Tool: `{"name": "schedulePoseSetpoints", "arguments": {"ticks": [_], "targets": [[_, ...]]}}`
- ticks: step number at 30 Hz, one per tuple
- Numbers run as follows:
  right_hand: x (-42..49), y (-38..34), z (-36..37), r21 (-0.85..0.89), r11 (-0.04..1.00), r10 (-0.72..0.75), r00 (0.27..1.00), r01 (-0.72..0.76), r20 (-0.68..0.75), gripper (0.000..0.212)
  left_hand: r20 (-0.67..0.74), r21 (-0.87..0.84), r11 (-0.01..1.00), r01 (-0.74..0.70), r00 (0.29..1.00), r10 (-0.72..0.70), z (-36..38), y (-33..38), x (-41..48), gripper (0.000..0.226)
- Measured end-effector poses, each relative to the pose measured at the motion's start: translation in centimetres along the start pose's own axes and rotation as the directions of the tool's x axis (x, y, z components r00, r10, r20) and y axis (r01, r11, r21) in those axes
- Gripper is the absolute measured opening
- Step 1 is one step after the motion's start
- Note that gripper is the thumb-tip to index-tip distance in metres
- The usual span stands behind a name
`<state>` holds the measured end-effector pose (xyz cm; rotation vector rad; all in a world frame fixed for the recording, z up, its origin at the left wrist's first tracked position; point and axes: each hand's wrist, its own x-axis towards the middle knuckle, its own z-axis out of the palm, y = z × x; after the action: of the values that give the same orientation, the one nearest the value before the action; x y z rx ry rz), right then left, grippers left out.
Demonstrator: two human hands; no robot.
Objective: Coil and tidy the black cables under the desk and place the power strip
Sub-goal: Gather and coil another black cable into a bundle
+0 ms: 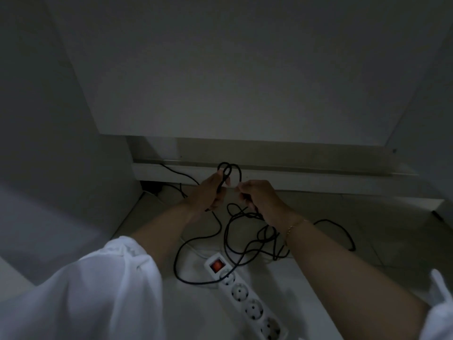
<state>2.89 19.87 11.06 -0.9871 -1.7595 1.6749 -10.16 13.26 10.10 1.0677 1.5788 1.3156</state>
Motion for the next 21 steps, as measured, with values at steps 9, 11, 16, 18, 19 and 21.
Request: {"name": "schedulePoseSetpoints", "arguments": {"ticks": [9,11,16,18,19,21], "targets": [[-0.1,-0.4,1.6,-0.412,0.886,-0.284,0.951,0.212,-0.122,0.029,-0.06,0.03,1.0,-0.003,0.998,0.004,2.7,0.1,0.4,0.042],[-0.2,-0.6,2.1,-0.414,0.887,-0.257,0.963,0.205,-0.075,0.031,-0.077,0.028,0.999,-0.031,0.996,0.033,2.6,0.0,0.6,0.042],[-0.1,-0.6,2.7,-0.311,0.941,-0.138,0.99,0.138,0.02,0.045,-0.078,0.005,0.999,-0.049,0.996,0.049,2.6,0.4,0.5,0.029],[0.1,-0.7,2.7,-0.333,0.934,-0.119,0.992,0.126,0.043,0.046,-0.082,-0.019,0.998,-0.058,0.995,0.056,2.6,0.3,0.8,0.031],[0.3,-0.8,2.7,-0.322,0.94,-0.101,0.993,0.114,0.056,0.047,-0.106,-0.05,0.997,-0.055,0.993,0.05,2.4,0.2,1.0,0.034],[0.6,-1.0,2.6,-0.268,0.957,-0.093,0.992,0.114,0.088,0.052,-0.2,-0.111,0.993,-0.046,0.98,0.023,1.8,0.2,1.4,0.039]]}}
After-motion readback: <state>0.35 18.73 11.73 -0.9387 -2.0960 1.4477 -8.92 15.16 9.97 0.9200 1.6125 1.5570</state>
